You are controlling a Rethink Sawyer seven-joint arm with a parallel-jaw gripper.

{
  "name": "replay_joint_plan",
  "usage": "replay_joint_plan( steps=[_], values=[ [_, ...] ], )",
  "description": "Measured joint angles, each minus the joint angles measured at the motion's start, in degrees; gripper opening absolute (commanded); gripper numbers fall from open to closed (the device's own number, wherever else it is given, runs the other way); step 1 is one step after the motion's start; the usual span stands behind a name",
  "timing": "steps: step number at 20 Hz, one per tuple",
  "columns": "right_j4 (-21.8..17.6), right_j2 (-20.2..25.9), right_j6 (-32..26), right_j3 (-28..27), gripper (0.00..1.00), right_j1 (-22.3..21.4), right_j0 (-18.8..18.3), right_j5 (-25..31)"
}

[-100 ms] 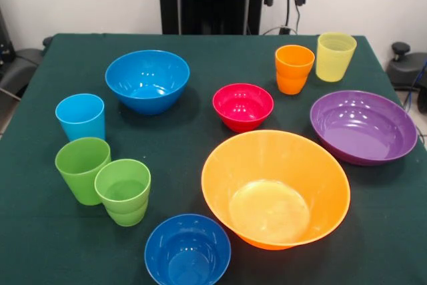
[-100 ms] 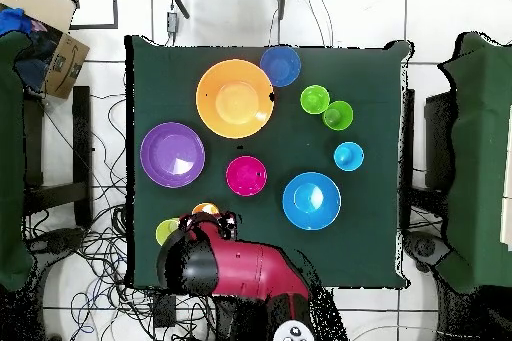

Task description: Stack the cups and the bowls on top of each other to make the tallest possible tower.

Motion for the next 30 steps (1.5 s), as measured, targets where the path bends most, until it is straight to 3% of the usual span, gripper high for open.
replay_joint_plan(
  steps=[14, 30],
  values=[
    [0.0, 0.1, 0.0, 0.0, 1.0, 8.8, 0.0, -4.8],
    [-0.6, 0.1, 0.1, -0.1, 1.0, 15.7, 0.2, -7.7]
  ],
)
